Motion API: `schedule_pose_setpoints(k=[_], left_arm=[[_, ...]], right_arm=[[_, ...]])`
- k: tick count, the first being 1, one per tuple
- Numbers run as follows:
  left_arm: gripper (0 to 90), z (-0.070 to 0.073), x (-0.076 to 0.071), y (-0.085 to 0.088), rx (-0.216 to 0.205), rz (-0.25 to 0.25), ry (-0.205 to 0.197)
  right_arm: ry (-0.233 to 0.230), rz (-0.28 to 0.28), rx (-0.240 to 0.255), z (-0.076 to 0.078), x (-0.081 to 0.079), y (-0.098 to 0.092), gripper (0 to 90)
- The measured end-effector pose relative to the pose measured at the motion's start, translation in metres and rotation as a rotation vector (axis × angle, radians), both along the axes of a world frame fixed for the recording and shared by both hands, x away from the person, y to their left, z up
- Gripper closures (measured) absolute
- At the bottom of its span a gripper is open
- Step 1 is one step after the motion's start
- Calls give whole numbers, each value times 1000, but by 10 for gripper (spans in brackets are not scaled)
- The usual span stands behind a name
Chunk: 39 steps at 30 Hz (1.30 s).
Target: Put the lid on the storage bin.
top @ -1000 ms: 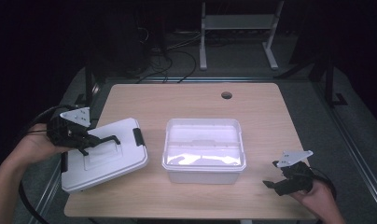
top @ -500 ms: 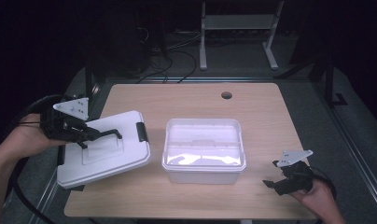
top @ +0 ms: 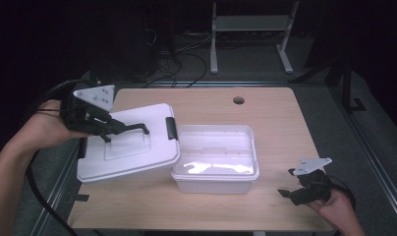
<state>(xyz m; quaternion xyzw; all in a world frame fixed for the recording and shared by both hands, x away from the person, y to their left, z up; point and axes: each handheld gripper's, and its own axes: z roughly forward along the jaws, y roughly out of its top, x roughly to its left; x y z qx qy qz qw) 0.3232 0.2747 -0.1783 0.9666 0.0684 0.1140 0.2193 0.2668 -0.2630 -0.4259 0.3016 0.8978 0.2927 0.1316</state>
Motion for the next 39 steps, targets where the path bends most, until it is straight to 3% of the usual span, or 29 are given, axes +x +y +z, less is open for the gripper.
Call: schedule_pose_setpoints(k=[2,3,4,9,13,17,21,27,39], left_arm=[[848,4,3,-17,-9,-27,4],[848,4,3,-17,-9,-27,4],[849,6,5,-30,-13,-49,6],[848,5,11,-52,-19,-89,16],[849,-4,19,-80,-21,-138,30],[849,-12,23,-95,-25,-154,42],[848,-29,33,-126,-16,-186,67],[848,-46,43,-158,-5,-205,89],[848,-65,52,-198,-4,-241,109]], right_arm=[[1,0,1,0,0,-1,201],[1,0,1,0,0,-1,201],[0,-1,2,0,-1,-1,201],[-4,-1,7,1,-1,-1,201],[-8,-2,11,2,-2,-2,201],[-9,5,13,3,-3,-1,201],[-17,8,19,5,-5,-1,201],[-22,-1,22,6,-6,-4,200],[-21,3,15,6,-7,-4,201]])
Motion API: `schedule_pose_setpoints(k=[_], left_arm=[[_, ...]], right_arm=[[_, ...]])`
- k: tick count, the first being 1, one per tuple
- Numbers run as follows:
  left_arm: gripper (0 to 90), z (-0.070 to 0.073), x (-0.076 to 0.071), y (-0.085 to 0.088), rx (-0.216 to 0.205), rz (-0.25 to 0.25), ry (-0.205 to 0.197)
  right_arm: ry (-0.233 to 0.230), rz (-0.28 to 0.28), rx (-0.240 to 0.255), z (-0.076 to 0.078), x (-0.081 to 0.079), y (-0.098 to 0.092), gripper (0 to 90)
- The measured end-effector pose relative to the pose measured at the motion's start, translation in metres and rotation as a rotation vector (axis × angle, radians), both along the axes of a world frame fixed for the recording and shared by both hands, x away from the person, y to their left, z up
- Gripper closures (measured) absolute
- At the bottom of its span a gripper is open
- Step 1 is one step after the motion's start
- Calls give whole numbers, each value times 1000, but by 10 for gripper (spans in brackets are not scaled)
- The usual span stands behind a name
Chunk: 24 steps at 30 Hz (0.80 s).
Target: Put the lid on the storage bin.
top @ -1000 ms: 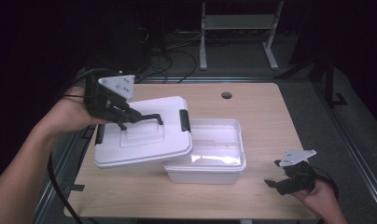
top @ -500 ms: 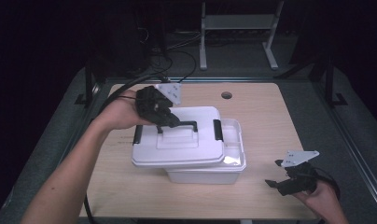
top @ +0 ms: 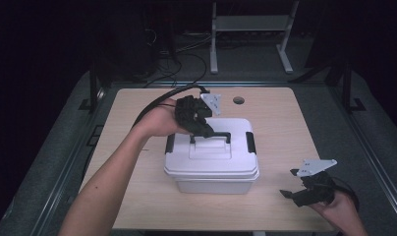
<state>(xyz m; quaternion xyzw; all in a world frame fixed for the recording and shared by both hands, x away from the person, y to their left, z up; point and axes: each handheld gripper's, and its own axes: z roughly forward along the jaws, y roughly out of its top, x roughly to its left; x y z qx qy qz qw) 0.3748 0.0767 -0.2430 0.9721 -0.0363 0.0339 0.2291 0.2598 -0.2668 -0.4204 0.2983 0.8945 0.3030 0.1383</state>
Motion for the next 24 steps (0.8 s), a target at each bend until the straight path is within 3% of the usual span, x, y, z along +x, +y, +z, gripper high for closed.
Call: schedule_pose_setpoints(k=[7,13,20,24], left_arm=[[848,-10,3,-12,31,-7,-9],[845,-22,6,-11,5,2,21],[834,-23,4,-12,26,-9,-1],[733,-20,1,-10,4,0,-2]], right_arm=[[-2,0,-1,0,0,-1,201],[-4,2,0,0,-1,-1,200],[-4,5,-3,0,0,1,200],[-4,6,-4,-1,0,1,198]])
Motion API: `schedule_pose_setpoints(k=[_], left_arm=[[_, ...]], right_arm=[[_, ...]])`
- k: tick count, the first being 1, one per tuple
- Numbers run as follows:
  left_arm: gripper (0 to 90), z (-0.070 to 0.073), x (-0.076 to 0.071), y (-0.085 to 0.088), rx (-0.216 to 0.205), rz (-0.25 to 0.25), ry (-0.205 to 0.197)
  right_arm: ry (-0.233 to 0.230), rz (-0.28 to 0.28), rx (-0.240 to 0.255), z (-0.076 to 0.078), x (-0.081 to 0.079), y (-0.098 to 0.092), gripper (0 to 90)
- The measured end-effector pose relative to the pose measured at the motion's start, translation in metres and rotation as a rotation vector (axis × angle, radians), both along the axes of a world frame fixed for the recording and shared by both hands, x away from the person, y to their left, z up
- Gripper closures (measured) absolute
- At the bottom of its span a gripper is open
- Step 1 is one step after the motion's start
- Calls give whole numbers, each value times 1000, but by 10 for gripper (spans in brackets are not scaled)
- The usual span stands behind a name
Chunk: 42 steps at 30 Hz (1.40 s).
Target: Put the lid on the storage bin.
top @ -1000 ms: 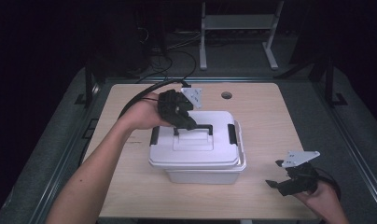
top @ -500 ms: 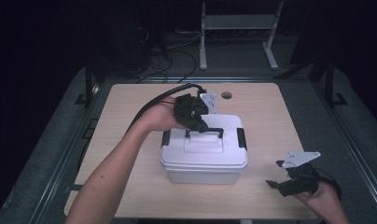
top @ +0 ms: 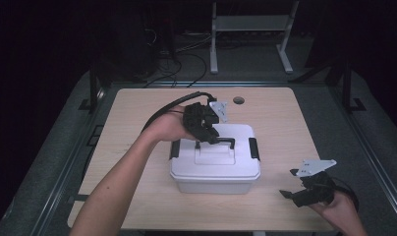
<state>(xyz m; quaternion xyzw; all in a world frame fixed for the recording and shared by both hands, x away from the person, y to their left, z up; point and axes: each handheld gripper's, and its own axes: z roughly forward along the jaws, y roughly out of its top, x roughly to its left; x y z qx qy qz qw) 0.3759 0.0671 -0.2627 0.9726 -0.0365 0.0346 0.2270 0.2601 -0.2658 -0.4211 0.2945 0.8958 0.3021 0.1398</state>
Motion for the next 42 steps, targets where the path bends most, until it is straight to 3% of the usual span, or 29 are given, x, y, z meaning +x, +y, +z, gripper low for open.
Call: schedule_pose_setpoints(k=[7,18,28,33,35,42], left_arm=[[637,7,-5,12,-20,20,-3],[608,19,-15,35,-58,26,-8],[585,12,-20,80,-116,90,2],[565,9,-24,99,-118,117,-2],[557,4,-28,117,-122,142,-3],[528,-6,-36,150,-132,202,-3]], right_arm=[[4,-7,-3,-1,-1,0,195],[3,-15,-4,0,-3,-1,195],[6,-23,0,-1,-4,-3,193],[9,-19,-2,-2,-4,0,192],[11,-17,-3,-2,-5,1,192],[9,-12,-6,-1,-5,5,192]])
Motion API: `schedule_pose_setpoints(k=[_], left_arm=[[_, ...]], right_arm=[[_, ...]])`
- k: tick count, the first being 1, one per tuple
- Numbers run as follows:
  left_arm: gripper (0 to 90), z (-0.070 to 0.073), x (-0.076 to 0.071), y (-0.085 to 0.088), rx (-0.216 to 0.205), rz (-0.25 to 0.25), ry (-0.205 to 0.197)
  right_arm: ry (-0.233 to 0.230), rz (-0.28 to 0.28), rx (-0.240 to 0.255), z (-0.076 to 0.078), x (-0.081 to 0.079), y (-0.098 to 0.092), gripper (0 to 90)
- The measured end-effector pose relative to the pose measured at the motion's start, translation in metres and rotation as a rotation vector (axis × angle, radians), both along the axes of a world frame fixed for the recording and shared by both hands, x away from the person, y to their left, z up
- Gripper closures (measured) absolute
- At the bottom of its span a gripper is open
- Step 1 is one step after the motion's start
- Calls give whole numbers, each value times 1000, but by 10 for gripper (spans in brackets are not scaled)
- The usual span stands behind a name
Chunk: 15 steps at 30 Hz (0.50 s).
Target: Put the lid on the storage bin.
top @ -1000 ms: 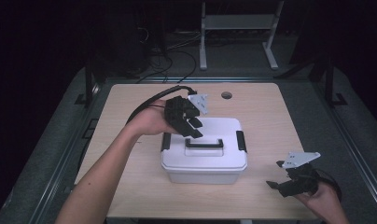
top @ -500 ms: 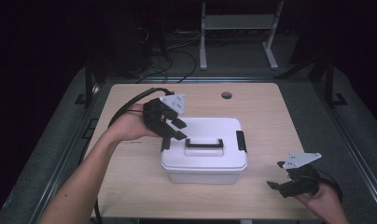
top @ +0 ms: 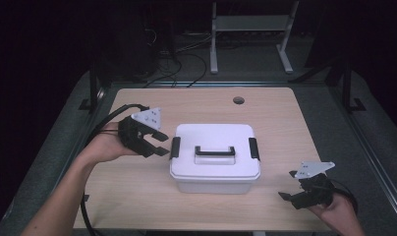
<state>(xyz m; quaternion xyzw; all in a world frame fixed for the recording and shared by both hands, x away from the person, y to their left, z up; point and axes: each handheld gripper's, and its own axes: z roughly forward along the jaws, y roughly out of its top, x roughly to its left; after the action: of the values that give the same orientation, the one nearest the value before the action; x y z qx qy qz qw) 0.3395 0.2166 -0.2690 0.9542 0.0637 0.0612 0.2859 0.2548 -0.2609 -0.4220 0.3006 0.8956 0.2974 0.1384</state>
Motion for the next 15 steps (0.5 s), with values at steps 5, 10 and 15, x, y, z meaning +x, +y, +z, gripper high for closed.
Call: schedule_pose_setpoints(k=[5,10,15], left_arm=[[526,-4,-3,16,-2,20,4],[513,-16,-8,33,24,52,15],[493,-29,-11,51,35,80,33]], right_arm=[[1,-2,1,-1,0,0,191],[-1,-2,20,0,0,-1,191],[0,-4,16,1,0,0,191]])
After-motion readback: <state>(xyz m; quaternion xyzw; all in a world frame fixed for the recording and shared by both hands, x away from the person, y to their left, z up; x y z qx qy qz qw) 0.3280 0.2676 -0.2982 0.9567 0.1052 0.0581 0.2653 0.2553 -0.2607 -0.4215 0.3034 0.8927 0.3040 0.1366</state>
